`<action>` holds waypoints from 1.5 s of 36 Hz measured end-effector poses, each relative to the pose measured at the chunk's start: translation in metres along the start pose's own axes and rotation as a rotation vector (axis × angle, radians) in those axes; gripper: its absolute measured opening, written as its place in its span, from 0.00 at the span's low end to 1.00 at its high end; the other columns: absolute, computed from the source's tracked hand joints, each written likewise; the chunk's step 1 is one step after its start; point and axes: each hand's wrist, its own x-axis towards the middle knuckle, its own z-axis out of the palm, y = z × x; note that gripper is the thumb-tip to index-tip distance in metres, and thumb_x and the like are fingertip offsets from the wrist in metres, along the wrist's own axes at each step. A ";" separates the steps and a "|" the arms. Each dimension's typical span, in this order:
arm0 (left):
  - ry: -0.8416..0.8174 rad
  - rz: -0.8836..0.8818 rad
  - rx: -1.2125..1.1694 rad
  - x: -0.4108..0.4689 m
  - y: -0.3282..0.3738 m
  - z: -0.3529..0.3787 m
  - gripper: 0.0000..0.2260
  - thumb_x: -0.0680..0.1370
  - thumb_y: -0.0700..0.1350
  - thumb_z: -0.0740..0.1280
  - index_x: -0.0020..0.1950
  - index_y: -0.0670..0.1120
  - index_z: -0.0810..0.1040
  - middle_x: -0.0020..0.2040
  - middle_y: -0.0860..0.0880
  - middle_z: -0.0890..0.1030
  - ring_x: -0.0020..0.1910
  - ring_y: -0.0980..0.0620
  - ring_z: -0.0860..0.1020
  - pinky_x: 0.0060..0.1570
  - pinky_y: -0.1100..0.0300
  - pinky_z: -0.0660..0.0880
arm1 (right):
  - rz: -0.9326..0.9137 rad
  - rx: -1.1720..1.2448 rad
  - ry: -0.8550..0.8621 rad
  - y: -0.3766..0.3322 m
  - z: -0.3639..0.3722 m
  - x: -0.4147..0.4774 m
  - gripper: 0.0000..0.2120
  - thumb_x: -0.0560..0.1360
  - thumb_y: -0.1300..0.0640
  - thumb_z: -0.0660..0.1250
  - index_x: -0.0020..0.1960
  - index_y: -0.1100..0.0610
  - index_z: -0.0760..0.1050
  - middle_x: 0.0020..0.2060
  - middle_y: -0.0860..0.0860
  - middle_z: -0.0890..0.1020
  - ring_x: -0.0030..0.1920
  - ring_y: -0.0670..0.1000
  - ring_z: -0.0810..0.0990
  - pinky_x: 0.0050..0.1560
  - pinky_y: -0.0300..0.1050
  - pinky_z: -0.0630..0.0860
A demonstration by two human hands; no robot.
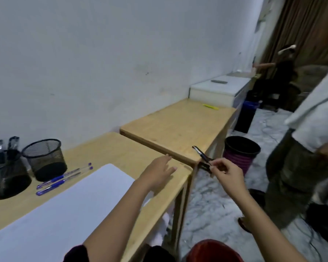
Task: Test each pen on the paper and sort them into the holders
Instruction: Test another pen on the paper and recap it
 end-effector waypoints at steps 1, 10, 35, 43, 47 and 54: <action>-0.032 0.008 0.021 0.005 0.002 0.012 0.26 0.79 0.54 0.59 0.74 0.45 0.59 0.76 0.47 0.60 0.73 0.50 0.61 0.71 0.56 0.60 | 0.032 -0.008 0.044 0.017 -0.008 -0.007 0.03 0.74 0.63 0.67 0.44 0.57 0.77 0.37 0.51 0.79 0.38 0.47 0.76 0.36 0.35 0.70; -0.053 -0.021 0.457 0.060 0.011 0.067 0.27 0.81 0.57 0.49 0.77 0.45 0.52 0.78 0.48 0.50 0.77 0.50 0.48 0.74 0.50 0.48 | 0.417 -0.094 0.137 0.188 -0.018 -0.061 0.03 0.71 0.66 0.68 0.41 0.60 0.76 0.37 0.58 0.79 0.39 0.55 0.76 0.39 0.45 0.68; -0.052 0.009 0.537 0.111 0.008 0.079 0.30 0.80 0.61 0.50 0.77 0.48 0.49 0.78 0.49 0.48 0.77 0.51 0.46 0.74 0.51 0.44 | 0.939 -0.335 -0.294 0.323 0.027 -0.113 0.19 0.73 0.64 0.66 0.61 0.70 0.72 0.58 0.66 0.78 0.61 0.63 0.75 0.61 0.48 0.68; -0.005 0.018 0.482 0.106 0.010 0.077 0.29 0.79 0.61 0.51 0.77 0.48 0.52 0.78 0.50 0.50 0.77 0.52 0.48 0.73 0.54 0.45 | 0.834 -0.349 -0.292 0.299 0.019 -0.083 0.17 0.73 0.62 0.66 0.60 0.67 0.74 0.58 0.64 0.79 0.61 0.62 0.75 0.60 0.47 0.68; -0.003 0.007 0.457 0.099 0.016 0.072 0.28 0.80 0.60 0.52 0.77 0.48 0.53 0.78 0.50 0.51 0.77 0.52 0.49 0.73 0.56 0.46 | 0.771 -0.346 -0.271 0.282 0.006 -0.060 0.17 0.74 0.62 0.64 0.61 0.67 0.73 0.58 0.64 0.79 0.61 0.62 0.75 0.60 0.47 0.68; -0.056 -0.105 0.364 0.071 0.031 0.050 0.27 0.80 0.58 0.53 0.75 0.46 0.58 0.77 0.48 0.57 0.76 0.48 0.55 0.73 0.53 0.53 | 0.606 -0.322 -0.222 0.231 -0.012 -0.020 0.19 0.76 0.60 0.63 0.65 0.66 0.71 0.62 0.63 0.77 0.63 0.60 0.74 0.61 0.47 0.68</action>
